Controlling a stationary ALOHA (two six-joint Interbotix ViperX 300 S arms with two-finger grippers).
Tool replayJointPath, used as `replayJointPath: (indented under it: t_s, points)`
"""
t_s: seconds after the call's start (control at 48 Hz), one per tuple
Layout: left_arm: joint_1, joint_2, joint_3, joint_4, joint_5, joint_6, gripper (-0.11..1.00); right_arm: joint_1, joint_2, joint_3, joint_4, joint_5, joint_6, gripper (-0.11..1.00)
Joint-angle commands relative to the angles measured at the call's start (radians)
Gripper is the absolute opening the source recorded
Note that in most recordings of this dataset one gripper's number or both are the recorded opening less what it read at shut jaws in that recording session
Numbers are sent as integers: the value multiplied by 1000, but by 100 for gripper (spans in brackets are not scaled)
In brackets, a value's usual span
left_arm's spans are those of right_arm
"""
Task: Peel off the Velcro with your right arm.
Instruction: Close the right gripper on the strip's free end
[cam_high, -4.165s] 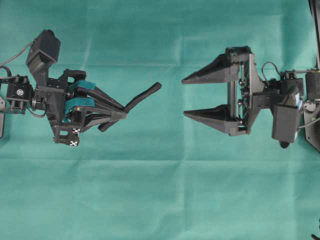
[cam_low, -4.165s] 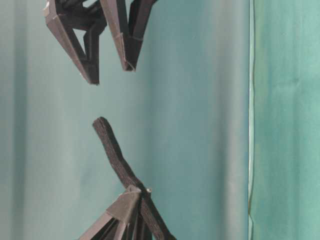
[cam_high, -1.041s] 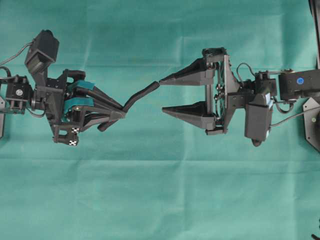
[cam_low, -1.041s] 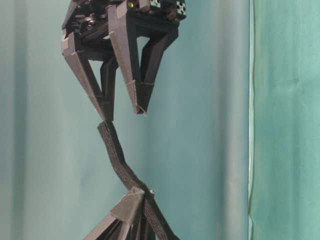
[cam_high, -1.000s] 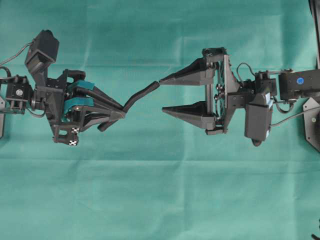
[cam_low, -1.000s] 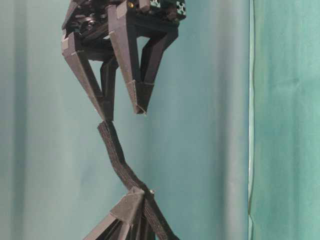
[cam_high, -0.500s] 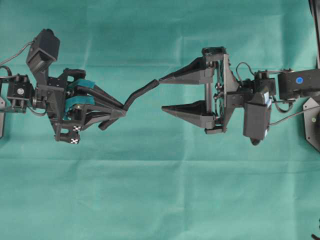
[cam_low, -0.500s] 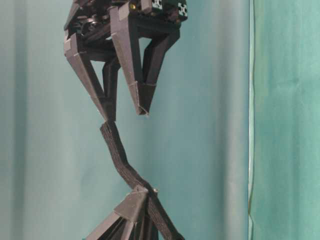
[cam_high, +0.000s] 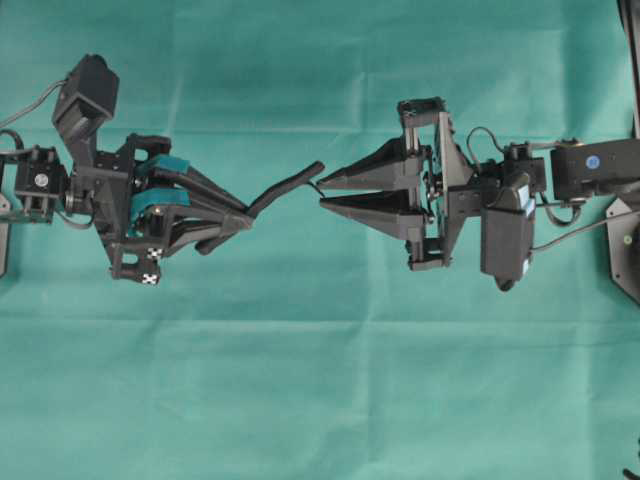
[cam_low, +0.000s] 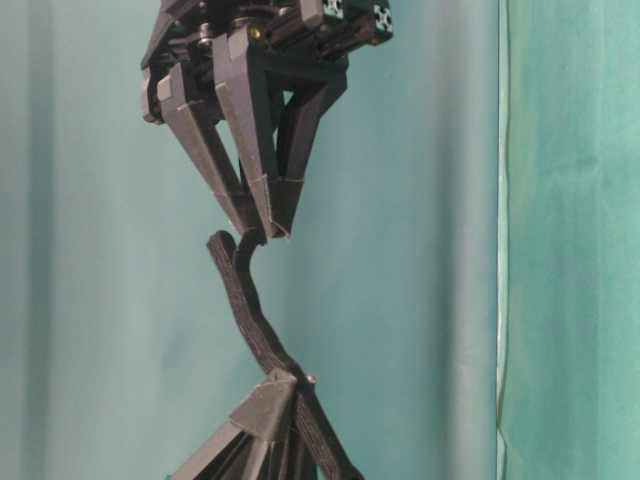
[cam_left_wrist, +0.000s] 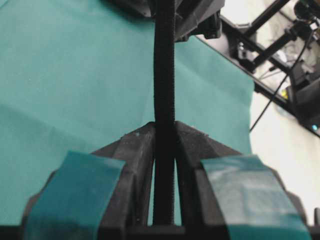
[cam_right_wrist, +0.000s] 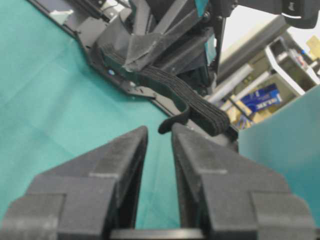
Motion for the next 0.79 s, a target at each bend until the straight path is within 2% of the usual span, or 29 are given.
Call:
replayJointPath:
  t_s: [0.0, 0.771]
  points:
    - [5, -6, -8, -2, -11, 3, 10, 0, -9, -23, 2, -8, 2, -4]
    - [5, -6, 2, -2, -11, 3, 10, -8, -9, -44, 3, -8, 3, -4]
